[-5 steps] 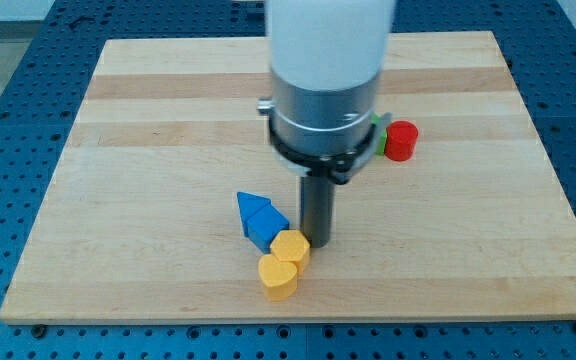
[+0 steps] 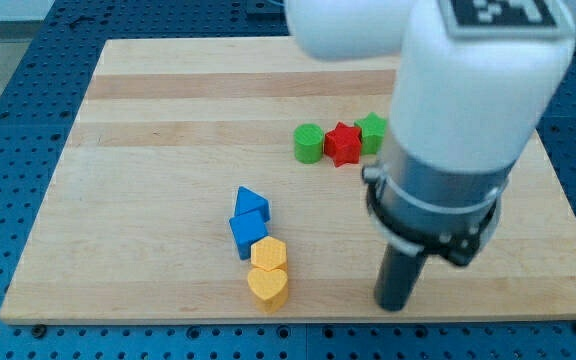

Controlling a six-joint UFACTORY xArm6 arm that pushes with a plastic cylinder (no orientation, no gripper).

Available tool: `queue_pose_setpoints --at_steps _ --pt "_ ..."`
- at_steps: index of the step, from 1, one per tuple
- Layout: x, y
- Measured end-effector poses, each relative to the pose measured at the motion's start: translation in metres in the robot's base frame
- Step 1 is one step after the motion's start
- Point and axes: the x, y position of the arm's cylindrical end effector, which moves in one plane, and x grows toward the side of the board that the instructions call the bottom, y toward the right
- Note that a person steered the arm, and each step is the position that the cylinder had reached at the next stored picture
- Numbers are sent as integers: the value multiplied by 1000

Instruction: Move the yellow heart slightly left

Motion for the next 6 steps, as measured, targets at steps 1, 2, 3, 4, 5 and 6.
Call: queue_pose_setpoints --at_steps 1,2,3,4,5,6 --pt "1 -11" --pt "0 -48" --pt "0 -117" --pt "0 -184" --pt "-1 -236" --pt "-1 -244"
